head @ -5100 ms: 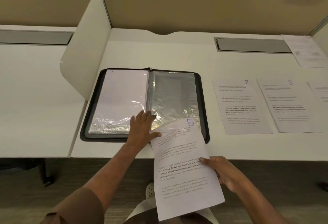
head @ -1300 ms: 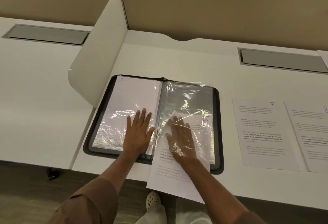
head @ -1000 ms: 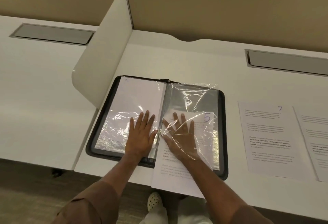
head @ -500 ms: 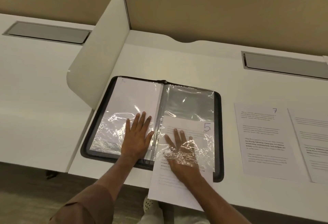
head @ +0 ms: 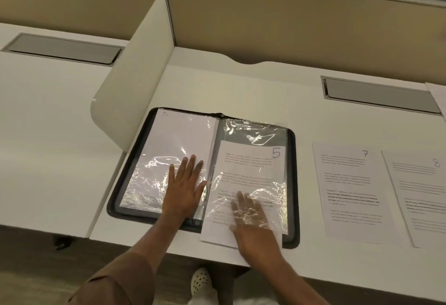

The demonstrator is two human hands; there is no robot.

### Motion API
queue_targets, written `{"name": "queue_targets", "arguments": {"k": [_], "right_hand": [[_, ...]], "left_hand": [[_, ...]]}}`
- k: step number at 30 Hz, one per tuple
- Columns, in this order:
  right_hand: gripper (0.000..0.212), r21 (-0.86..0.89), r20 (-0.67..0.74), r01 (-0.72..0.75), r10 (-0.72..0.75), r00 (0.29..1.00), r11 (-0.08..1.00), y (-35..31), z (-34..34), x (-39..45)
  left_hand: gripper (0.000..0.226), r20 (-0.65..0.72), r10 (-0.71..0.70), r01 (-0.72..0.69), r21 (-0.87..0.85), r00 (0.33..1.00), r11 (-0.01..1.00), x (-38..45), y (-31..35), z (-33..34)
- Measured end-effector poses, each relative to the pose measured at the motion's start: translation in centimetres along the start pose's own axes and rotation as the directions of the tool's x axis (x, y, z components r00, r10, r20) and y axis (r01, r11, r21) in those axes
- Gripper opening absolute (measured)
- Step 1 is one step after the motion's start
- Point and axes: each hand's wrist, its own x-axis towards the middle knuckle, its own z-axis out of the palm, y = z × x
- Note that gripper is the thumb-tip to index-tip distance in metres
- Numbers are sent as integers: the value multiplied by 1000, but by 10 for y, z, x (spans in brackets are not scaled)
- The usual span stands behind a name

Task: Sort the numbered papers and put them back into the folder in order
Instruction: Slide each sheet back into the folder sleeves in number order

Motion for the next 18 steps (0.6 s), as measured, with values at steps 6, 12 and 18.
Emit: {"name": "queue_targets", "arguments": {"k": [6,12,18], "right_hand": [[71,-173,-65,-16,5,998,985,1,19,-13],[82,-179,-168,-41,10,986,983,9,-1,50],[85,-218,-66,-86,73,995,972,13,-11,68]], "left_hand": [[63,-7,8,-8,-4,1000,1000,-1,0,1],[64,16,-7,7,-4,1000,1000,-1,0,0],[69,48,-7,10,-57,999,998,0,-1,-3]]}}
